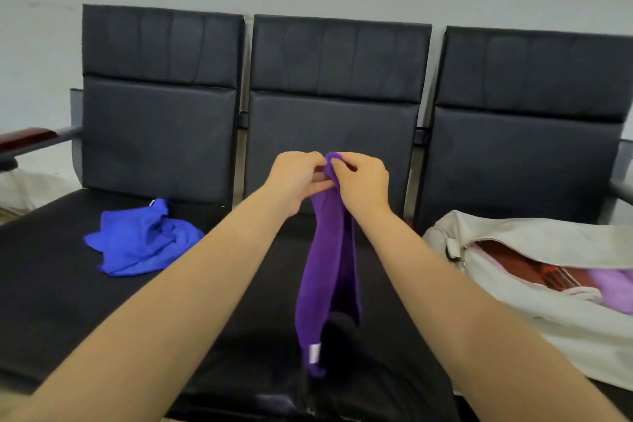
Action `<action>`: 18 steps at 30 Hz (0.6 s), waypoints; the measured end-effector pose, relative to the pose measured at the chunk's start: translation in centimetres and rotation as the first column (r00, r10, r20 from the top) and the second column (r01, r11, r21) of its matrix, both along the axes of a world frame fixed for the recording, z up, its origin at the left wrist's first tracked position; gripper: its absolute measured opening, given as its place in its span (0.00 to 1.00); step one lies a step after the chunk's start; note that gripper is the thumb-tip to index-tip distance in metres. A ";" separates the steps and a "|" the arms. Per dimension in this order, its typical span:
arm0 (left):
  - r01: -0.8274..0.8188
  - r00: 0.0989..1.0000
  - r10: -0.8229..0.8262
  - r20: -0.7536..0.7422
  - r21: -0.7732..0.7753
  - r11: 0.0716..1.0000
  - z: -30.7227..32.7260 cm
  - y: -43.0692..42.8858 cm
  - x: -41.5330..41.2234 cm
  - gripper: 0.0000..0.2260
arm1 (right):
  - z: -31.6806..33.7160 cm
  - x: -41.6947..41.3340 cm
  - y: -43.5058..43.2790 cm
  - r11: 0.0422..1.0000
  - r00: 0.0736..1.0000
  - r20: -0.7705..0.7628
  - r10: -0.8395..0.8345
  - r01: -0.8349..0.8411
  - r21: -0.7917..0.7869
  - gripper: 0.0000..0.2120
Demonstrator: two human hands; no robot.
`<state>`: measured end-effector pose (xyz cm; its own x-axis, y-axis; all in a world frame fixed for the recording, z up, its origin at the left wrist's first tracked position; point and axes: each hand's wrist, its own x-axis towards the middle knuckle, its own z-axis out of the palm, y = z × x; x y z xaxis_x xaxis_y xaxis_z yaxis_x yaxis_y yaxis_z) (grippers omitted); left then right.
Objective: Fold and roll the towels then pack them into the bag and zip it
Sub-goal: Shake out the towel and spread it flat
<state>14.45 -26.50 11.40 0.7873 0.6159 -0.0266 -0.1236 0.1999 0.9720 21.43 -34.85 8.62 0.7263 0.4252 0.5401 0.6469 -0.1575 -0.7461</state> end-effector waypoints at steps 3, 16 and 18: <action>0.035 0.998 -0.031 -0.052 0.090 0.995 0.1 -0.4 -0.5 0.15 | -0.5 0.3 -0.9 0.994 0.994 0.010 0.107 -0.107 -0.012 0.13; 0.251 0.967 -0.107 -0.232 0.777 0.577 -5.2 3.8 -2.5 0.42 | 3.7 2.5 -4.7 0.991 0.991 0.003 0.135 -0.135 0.013 0.02; 0.264 0.964 -0.186 -0.189 0.758 0.597 -5.5 2.3 -2.8 0.52 | 3.9 2.7 -5.0 0.994 0.994 0.000 0.113 -0.113 -0.006 0.05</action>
<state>11.61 -24.20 5.93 0.9224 0.2422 0.3010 -0.0933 -0.6165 0.7818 24.14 -39.85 12.50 0.6732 0.5076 0.5377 0.6615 -0.0884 -0.7447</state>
